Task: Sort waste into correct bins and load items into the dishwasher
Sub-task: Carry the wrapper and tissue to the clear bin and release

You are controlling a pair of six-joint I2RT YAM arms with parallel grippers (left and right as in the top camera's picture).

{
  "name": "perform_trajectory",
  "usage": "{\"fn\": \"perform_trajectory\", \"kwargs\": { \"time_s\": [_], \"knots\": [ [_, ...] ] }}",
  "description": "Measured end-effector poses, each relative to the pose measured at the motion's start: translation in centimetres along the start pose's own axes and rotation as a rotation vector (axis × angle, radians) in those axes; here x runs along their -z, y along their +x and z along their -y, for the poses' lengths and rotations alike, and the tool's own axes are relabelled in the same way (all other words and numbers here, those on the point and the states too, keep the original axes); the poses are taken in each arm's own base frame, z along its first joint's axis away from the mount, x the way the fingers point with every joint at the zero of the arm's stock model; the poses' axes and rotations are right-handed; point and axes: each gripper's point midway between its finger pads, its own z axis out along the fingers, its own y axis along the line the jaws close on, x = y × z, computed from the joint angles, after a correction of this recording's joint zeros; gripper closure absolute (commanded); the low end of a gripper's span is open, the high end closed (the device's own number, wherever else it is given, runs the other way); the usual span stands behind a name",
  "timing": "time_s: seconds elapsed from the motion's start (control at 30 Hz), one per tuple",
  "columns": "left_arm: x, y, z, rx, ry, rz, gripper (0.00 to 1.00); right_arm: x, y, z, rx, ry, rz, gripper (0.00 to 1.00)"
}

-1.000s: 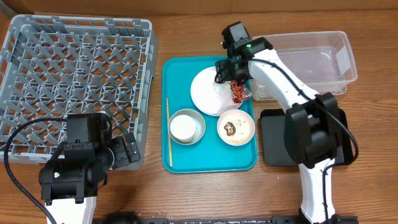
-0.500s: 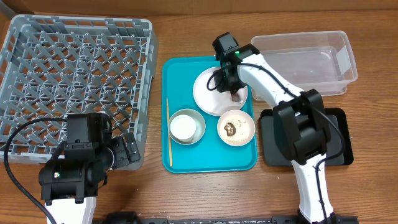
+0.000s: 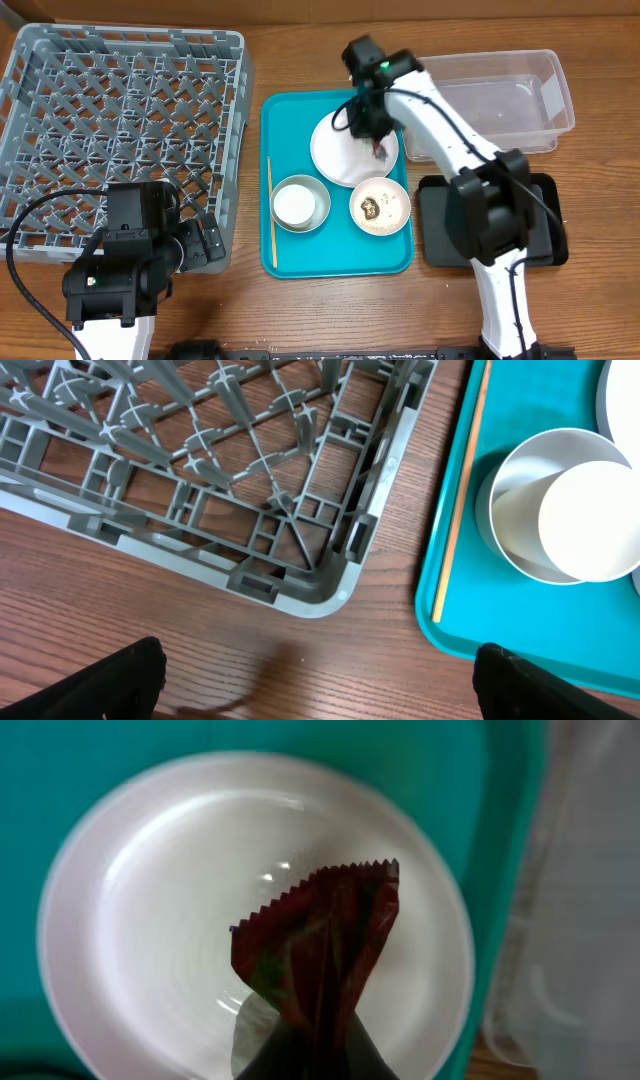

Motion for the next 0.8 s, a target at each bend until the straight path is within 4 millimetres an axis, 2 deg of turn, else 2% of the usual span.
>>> {"fn": "perform_trajectory", "kwargs": {
  "time_s": [0.07, 0.17, 0.27, 0.33, 0.4, 0.43, 0.5, 0.57, 0.8],
  "knots": [
    [0.0, 0.0, 0.0, 0.000, 0.000, 0.000, 0.00, 2.1, -1.4, 0.9, -0.026, -0.013, 0.059, 0.96],
    [0.0, 0.0, 0.0, 0.000, 0.000, 0.000, 0.00, 6.0, -3.5, 3.2, -0.091, -0.030, 0.159, 0.96],
    [0.0, 0.0, 0.0, 0.000, 0.000, 0.000, 0.00, 9.0, -4.8, 7.5, -0.215, -0.027, 0.230, 0.94],
    [0.0, 0.0, 0.0, 0.000, 0.000, 0.000, 0.00, 9.3, -5.1, 9.9, -0.285, -0.018, 0.239, 0.83],
    [0.0, 0.0, 0.0, 0.000, 0.000, 0.000, 0.00, 9.0, -5.2, 12.6, -0.371, -0.006, 0.239, 0.56],
    [0.0, 0.0, 0.0, 0.000, 0.000, 0.000, 0.00, 8.5, -4.9, 14.0, -0.403, 0.005, 0.225, 0.36],
    [0.0, 0.0, 0.0, 0.000, 0.000, 0.001, 0.00, 7.7, -4.4, 15.8, -0.447, 0.019, 0.204, 0.15],
    [0.0, 0.0, 0.0, 0.000, 0.000, 0.000, 0.00, 7.1, -4.4, 16.6, -0.466, 0.024, 0.197, 0.10],
    [0.0, 0.0, 0.0, 0.000, 0.000, 0.001, 0.00, 7.1, -3.3, 16.8, -0.453, 0.027, 0.148, 0.09]
  ]
}}
